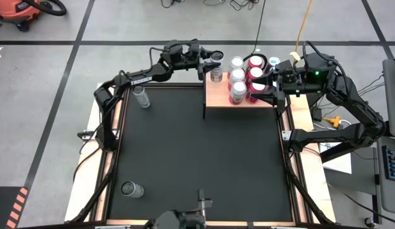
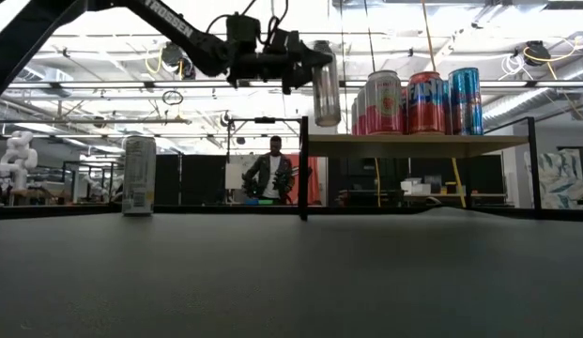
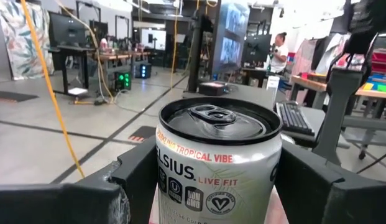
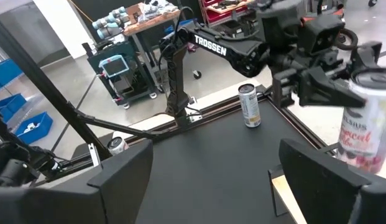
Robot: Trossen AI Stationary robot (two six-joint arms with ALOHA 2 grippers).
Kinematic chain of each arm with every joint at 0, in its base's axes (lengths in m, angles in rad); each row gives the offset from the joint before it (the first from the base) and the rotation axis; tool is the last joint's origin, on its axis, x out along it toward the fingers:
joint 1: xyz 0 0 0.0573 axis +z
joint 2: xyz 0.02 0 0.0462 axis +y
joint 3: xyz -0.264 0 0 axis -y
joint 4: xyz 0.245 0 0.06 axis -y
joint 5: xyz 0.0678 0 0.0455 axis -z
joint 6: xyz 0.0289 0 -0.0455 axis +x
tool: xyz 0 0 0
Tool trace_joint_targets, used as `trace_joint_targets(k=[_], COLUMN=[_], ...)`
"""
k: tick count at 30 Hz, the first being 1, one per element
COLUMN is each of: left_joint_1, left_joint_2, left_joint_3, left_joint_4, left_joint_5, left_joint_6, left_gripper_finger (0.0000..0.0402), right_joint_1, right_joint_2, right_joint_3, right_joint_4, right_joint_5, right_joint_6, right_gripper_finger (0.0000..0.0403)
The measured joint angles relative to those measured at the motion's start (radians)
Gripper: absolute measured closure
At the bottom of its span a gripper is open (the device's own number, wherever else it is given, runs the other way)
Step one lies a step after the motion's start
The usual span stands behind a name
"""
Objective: Place canned beverage on shelf
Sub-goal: Put the middle white yellow soda can on the shelf
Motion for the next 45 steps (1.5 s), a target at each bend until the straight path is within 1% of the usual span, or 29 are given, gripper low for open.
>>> trace_joint_targets(k=[4, 8, 15, 22, 26, 30, 34, 37, 45], left_joint_1=[0.0, 0.001, 0.004, 0.006, 0.011, 0.019, 0.027, 0.03, 0.029], left_joint_2=[0.022, 0.035, 0.046, 0.05, 0.06, 0.071, 0.079, 0.079, 0.079], left_joint_3=[0.0, 0.0, 0.0, 0.0, 0.0, -0.001, -0.001, -0.001, -0.001], left_joint_4=[0.015, 0.003, -0.008, -0.02, -0.026, -0.024, -0.022, -0.02, -0.02], left_joint_5=[0.001, 0.001, -0.001, -0.005, -0.024, -0.031, -0.027, -0.026, -0.028], left_joint_6=[0.012, 0.075, 0.101, 0.106, 0.125, 0.105, 0.102, 0.103, 0.108], left_gripper_finger=[0.0142, 0.0142, 0.0142, 0.0142, 0.0142, 0.0142, 0.0142, 0.0142, 0.0142], right_joint_1=[0.0, 0.0, 0.0, 0.0, 0.0, 0.0, 0.0, 0.0, 0.0], right_joint_2=[0.0, 0.0, 0.0, 0.0, 0.001, 0.002, 0.003, 0.004, 0.011], right_joint_3=[0.0, 0.0, 0.0, 0.0, 0.0, 0.0, 0.0, 0.0, 0.0], right_joint_4=[0.0, 0.0, 0.001, 0.001, 0.001, 0.001, 0.002, 0.001, 0.002], right_joint_5=[0.0, 0.0, 0.0, 0.001, 0.002, 0.004, 0.005, 0.028, 0.029], right_joint_6=[0.0, 0.0, 0.0, 0.0, 0.0, 0.0, 0.0, 0.0, -0.003], right_gripper_finger=[0.0074, 0.0074, 0.0074, 0.0074, 0.0074, 0.0074, 0.0074, 0.0074, 0.0074])
